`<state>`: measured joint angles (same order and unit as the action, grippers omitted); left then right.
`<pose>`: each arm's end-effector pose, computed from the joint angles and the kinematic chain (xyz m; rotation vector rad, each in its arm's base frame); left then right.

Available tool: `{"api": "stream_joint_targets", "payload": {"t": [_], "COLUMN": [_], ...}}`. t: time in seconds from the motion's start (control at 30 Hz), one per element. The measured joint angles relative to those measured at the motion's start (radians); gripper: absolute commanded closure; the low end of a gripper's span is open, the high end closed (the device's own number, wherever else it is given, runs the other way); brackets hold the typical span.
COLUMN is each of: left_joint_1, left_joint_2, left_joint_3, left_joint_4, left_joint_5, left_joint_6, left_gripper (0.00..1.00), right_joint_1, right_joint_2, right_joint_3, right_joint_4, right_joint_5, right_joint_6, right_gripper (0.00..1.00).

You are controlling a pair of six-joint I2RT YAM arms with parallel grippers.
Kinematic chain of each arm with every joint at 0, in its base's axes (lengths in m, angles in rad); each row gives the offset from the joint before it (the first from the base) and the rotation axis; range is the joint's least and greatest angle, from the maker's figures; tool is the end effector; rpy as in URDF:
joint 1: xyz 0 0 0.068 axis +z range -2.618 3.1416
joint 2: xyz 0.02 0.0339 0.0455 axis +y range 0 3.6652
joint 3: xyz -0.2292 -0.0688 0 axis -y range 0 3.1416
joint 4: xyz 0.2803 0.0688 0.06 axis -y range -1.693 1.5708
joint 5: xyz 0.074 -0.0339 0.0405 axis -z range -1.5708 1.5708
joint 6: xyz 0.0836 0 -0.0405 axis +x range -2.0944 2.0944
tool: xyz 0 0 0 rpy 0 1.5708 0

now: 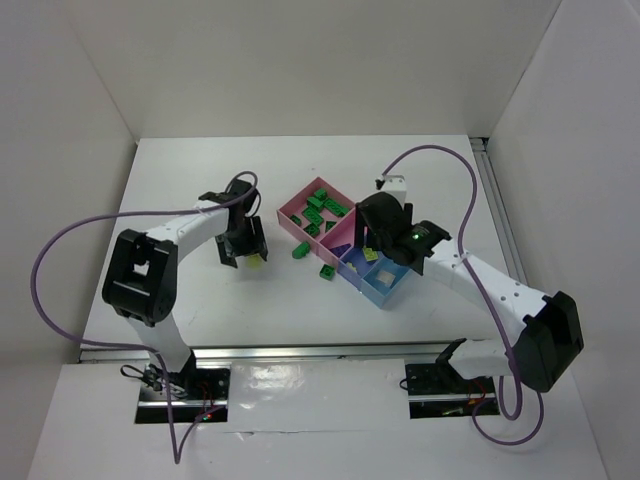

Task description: Sort the legos into containers by color

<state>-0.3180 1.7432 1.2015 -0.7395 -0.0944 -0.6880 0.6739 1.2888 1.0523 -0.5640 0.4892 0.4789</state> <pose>0.3590 -0.1099 0.0955 -0.5420 2.7896 -0.0821 0.2946 0.1850 0.2202 0.0075 2.2570 0.0262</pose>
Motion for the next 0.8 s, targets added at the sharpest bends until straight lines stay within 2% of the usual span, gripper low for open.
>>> {"api": "stream_joint_targets", "payload": {"t": [0.07,0.1,0.13,0.23,0.33,0.37,0.4,0.53,0.8], "left_joint_1": [0.023,0.031,0.040,0.045,0.027,0.018,0.012,-0.006,-0.043], "left_joint_2": [0.033,0.058,0.083,0.131,0.139,0.140,0.141,0.140,0.095], "left_joint_3": [0.011,0.021,0.027,0.045,0.063,0.066,0.066,0.066,0.157], "left_joint_4": [0.032,0.047,0.060,0.063,0.055,0.052,0.048,0.031,-0.055], "left_joint_5": [0.021,0.031,0.038,0.050,0.044,0.041,0.040,0.036,0.042], "left_joint_6": [0.004,0.007,0.004,0.009,0.006,0.004,0.003,0.004,0.010], "left_gripper": [0.28,0.38,0.42,0.43,0.39,0.42,0.56,0.75,0.78], "right_joint_1": [0.000,0.000,0.000,0.000,0.000,0.000,0.000,0.000,0.000], "right_joint_2": [-0.005,-0.010,-0.014,-0.025,-0.028,-0.030,-0.032,-0.034,-0.093], "right_joint_3": [-0.006,-0.011,-0.016,-0.029,-0.037,-0.040,-0.045,-0.052,-0.066], "right_joint_4": [0.000,0.000,-0.002,-0.009,-0.012,-0.013,-0.013,-0.019,-0.051], "right_joint_5": [0.000,0.000,0.000,0.001,0.002,0.003,0.003,0.004,0.042], "right_joint_6": [0.000,0.002,0.003,0.004,0.010,0.011,0.013,0.018,0.038], "right_gripper": [0.19,0.19,0.19,0.19,0.19,0.19,0.19,0.19,0.19]}}
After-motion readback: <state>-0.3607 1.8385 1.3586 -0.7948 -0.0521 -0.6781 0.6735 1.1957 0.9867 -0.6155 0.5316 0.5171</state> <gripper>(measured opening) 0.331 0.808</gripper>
